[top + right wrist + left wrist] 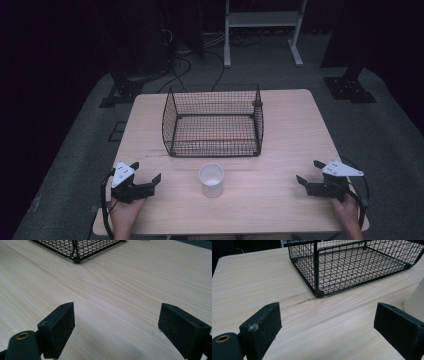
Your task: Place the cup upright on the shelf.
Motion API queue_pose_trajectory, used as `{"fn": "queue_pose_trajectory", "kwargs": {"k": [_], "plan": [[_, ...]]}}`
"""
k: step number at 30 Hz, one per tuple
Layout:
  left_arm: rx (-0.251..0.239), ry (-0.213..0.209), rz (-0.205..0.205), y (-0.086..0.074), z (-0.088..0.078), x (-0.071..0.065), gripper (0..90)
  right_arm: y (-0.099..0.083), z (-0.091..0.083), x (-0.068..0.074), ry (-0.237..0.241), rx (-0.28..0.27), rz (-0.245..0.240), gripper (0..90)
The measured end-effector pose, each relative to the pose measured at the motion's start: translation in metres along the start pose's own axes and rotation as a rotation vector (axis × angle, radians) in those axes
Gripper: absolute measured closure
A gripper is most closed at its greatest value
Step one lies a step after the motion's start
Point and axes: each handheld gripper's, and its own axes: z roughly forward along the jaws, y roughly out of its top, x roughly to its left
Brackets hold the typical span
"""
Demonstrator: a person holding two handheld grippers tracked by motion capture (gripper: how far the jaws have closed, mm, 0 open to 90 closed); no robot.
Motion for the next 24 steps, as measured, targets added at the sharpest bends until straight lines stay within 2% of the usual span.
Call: {"fn": "queue_pose_trajectory", "kwargs": {"k": [12,15,24], "plan": [[-0.017,-0.054,0.008,0.008,-0.002,-0.007,6.7,0.000,0.000,0.000,-0.001,0.003,0.004,13.1],[-0.015,-0.068,0.039,0.012,-0.001,-0.012,6.7,0.000,0.001,0.000,-0.001,0.005,0.001,13.1],[-0.001,-0.099,0.075,0.018,0.001,-0.022,3.6,0.000,0.001,0.000,-0.002,0.010,-0.003,13.1]]}}
